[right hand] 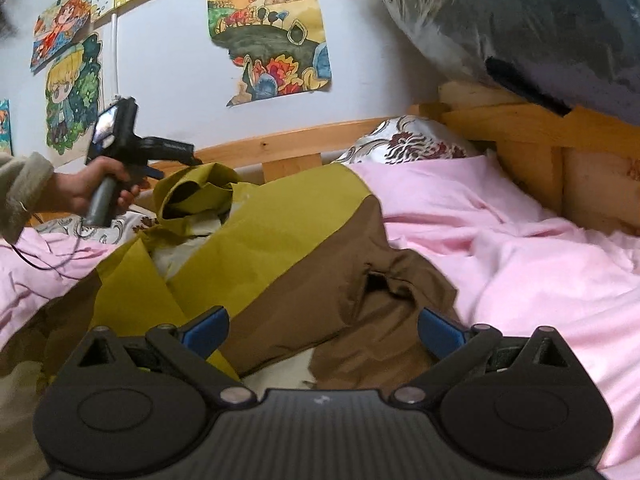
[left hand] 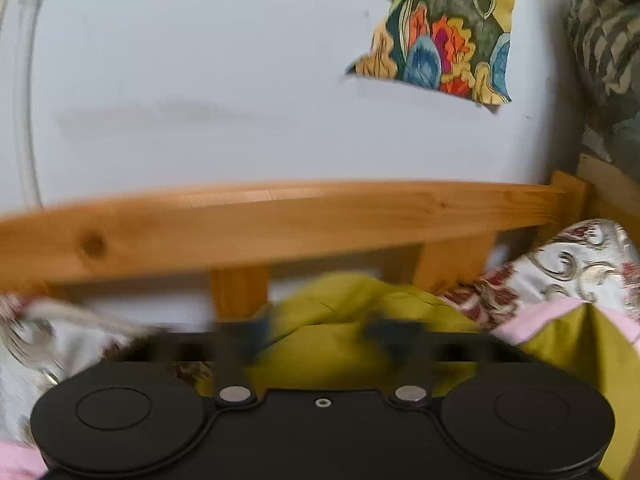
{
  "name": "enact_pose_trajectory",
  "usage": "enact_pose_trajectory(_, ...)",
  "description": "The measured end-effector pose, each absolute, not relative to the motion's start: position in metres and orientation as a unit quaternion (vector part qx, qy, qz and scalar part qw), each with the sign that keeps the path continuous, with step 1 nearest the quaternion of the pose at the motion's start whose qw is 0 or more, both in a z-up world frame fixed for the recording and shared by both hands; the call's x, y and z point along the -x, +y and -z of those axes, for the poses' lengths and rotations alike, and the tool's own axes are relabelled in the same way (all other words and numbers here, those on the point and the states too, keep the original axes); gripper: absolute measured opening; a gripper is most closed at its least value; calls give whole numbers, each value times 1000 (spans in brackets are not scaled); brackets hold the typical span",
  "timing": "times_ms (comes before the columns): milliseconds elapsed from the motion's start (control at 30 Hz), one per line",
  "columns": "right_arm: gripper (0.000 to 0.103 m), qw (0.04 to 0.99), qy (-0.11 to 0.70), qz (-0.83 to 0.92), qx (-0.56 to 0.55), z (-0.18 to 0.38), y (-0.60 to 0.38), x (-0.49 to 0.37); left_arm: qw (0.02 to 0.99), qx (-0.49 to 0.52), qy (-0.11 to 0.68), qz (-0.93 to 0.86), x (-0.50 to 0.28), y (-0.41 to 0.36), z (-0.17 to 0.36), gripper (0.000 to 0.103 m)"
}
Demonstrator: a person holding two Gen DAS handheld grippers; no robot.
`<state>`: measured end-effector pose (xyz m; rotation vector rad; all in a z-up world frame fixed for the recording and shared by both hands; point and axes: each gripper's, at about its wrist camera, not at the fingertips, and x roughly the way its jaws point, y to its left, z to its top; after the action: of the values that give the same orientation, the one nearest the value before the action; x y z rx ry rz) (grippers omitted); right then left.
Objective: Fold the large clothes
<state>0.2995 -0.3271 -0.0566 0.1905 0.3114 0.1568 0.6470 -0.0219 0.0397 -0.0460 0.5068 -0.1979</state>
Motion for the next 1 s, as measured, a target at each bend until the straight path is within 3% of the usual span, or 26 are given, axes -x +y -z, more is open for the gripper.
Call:
enact_pose_trajectory(133, 103, 980, 153, -89, -90, 58, -319, -300, 965, 18, 239, 108, -626, -30, -39, 0)
enact_pose_trajectory(467, 103, 978, 155, -82, -111, 62, -324, -297, 969, -41, 172, 174, -515, -39, -37, 0)
enact_pose_trajectory(700, 103, 978, 158, -77, -111, 63, -322, -298, 961, -3, 114, 252, -433, -24, -72, 0)
enact_pose_trajectory(833, 103, 977, 159, -73, -118, 65, -322, -299, 938, 21, 123, 322, -418, -10, -97, 0)
enact_pose_trajectory(1000, 103, 978, 157, -70, -123, 65, -323, -298, 916, 13, 183, 356, -385, -10, -66, 0)
